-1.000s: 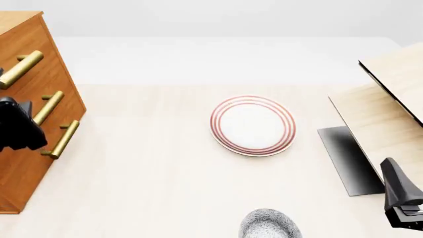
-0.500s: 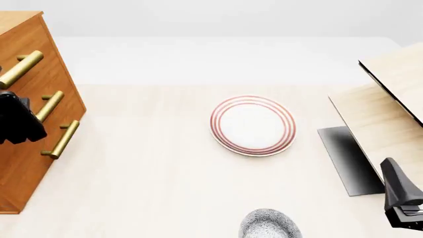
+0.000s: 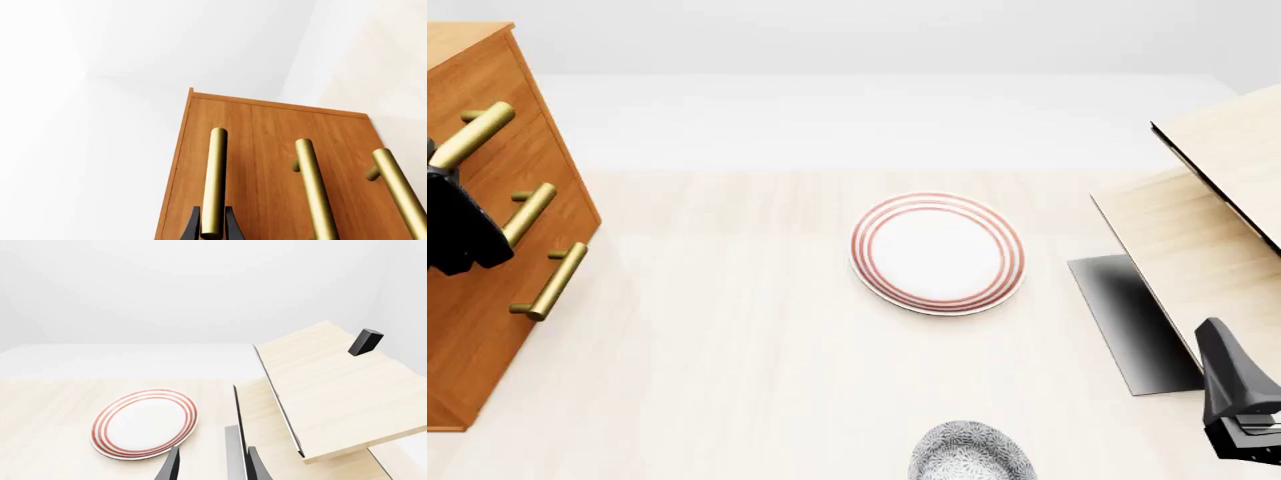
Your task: Open the top drawer of the cabinet and put the bowl in it.
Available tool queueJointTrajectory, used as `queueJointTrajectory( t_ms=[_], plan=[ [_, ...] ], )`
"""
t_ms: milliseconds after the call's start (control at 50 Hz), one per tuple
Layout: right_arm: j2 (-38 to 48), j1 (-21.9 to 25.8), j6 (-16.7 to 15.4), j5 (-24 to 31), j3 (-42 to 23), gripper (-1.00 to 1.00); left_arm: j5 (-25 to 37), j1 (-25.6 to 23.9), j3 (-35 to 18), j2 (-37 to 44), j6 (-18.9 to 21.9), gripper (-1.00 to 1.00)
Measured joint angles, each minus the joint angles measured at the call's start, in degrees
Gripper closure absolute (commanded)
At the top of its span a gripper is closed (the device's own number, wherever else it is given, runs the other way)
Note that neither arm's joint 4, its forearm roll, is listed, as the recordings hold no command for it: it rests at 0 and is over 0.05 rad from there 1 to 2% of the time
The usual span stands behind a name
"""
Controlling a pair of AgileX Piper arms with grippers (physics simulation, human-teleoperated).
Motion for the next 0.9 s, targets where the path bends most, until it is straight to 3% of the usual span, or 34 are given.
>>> queueJointTrajectory(
  t_ms=[900],
  plan=[
    [0.0, 0.0, 0.0, 0.0, 0.0, -1.0, 4.29, -4.95, 0.21, -3.2, 2.73, 1.0]
  ],
)
